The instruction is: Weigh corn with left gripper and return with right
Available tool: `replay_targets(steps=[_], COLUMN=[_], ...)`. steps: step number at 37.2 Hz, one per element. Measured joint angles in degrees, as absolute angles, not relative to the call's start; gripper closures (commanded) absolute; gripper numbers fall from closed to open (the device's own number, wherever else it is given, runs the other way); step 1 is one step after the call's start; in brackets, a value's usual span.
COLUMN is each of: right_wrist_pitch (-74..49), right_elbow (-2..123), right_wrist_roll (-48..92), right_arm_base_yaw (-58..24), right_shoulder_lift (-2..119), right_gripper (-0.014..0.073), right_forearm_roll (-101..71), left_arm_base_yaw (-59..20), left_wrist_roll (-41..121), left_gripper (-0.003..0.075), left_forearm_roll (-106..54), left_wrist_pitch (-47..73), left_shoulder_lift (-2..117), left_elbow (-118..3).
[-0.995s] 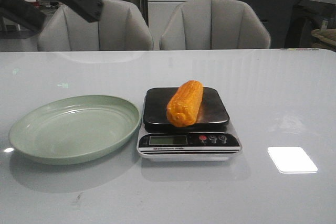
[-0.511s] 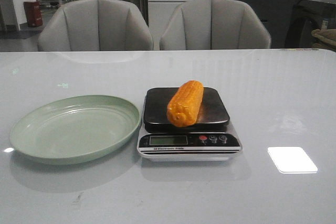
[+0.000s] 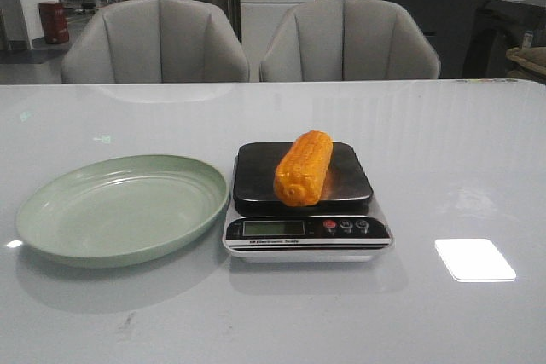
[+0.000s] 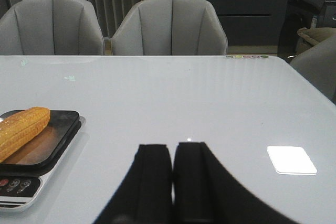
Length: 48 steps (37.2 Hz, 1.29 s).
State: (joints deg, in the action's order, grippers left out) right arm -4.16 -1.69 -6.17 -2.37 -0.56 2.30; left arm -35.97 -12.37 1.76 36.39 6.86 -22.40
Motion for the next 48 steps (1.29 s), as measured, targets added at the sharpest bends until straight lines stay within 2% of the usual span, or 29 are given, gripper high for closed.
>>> replay_targets(steps=[7,14,16,21,30,38,40,42,46,47,48], right_wrist_pitch=[-3.4,8.4,8.2,2.9,-13.1,-19.2,-19.7,-21.0,-25.0,-26.1,-26.8], right_elbow=[-1.8,-1.8,-0.7,5.7,21.9,24.0,24.2,24.8,28.5,30.0,31.4], right_wrist_roll=[-7.0,-11.7,-12.1,-12.2,-12.2,-12.3,-12.3,-12.4,-12.0,-11.3,-10.8], right_arm_base_yaw=[-2.4,-2.4,-2.4,-2.4,-2.4,-2.4,-2.4,-3.1,-7.6,-9.3,-10.8], right_shoulder_lift=[-0.6,-0.6,-0.3,5.2,26.9,35.6,36.9,38.6,43.5,45.3,46.8], right_gripper=[0.0417,0.0417,0.0417,0.0417,0.0417,0.0412,0.038,0.0305,0.0039,-0.0015,-0.0024], right_forearm_roll=[2.3,1.2,1.0,1.0,1.9,1.7,1.3,1.2,1.1,1.1,1.1], left_arm_base_yaw=[-36.0,-36.0,-36.0,-36.0,-36.0,-36.0,-36.0,-36.0,-36.0,-36.0,-36.0], left_wrist_roll=[-12.2,-12.2,-12.1,-12.1,-12.1,-12.1,-12.1,-12.1,-12.1,-12.1,-12.1], left_gripper=[0.0606,0.0606,0.0606,0.0606,0.0606,0.0606,0.0606,0.0606,0.0606,0.0606,0.0606], left_forearm_roll=[1.9,2.0,2.0,2.0,2.0,2.0,2.0,2.0,2.0,2.0,2.0], left_wrist_pitch=[35.9,35.9,35.9,35.9,35.9,35.9,35.9,35.9,35.9,35.9,35.9], left_shoulder_lift=[3.5,3.4,3.4,3.4,3.4,3.4,3.4,3.4,3.4,3.4,3.4], left_elbow=[-21.9,-21.8,-21.8,-21.8,-21.8,-21.8,-21.8,-21.8,-21.8,-21.8,-21.8])
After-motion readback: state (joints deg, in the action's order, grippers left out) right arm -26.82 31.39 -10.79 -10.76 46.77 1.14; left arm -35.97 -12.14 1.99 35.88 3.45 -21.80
